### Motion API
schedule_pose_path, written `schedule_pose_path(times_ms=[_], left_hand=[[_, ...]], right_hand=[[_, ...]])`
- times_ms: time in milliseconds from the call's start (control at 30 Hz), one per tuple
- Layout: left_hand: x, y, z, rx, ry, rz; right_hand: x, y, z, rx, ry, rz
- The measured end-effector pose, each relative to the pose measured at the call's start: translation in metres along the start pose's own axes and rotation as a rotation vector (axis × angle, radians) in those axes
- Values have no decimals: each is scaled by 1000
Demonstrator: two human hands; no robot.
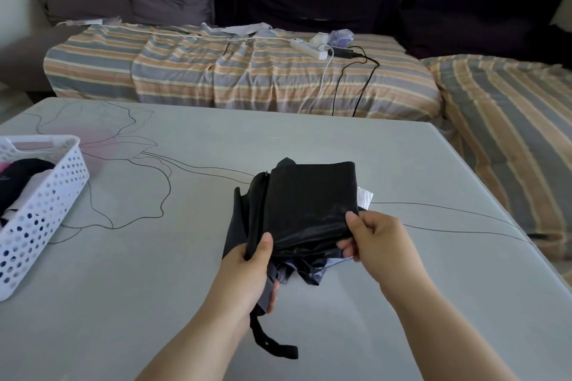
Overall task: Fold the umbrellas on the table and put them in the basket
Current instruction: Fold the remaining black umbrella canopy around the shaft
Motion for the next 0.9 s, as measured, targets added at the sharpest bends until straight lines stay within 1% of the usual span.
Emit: schedule_pose_path(times_ms=[67,100,133,200,267,300,333,367,467,533,733,833,900], left_hand=[[1,-3,-5,104,-50,-19],[1,-5,-6,150,-75,-37],[1,-6,-5,195,-104,-43],[-1,-8,-2,289,-181,-26],[-1,-10,-2,384,-228,24],[-2,-11,-3,416,-237,42],[-2,-12,-6,429,-242,49],[-3,-14,-8,427,-253,56],[-5,-15,-9,445,-260,84],[-5,-14,-7,446,-269,82],[-7,-12,-3,408,-260,67],[-10,-7,4,374,-225,129],[-11,-3,7,348,-212,176]], right_hand=[[-2,8,-2,-92,-30,112],[-2,11,-3,-103,-43,201],[-2,12,-4,-75,-39,304],[3,13,-8,47,51,505],[13,14,-14,164,219,625],[17,16,-17,186,279,636],[21,16,-18,178,295,623],[23,18,-20,141,272,602],[23,27,-25,-47,141,569],[24,31,-30,-102,101,542],[27,36,-35,-102,92,476],[28,37,-36,-113,93,463],[32,35,-35,-71,105,472]])
Point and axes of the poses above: each hand's wrist, its own z-axis towards the middle knuckle, its own x-axis out of the palm, y = z × x, the point moved 2 cm from there along z, towards the middle knuckle, and after that the axes turned 1 degree about -y, right-handed, at the moved point
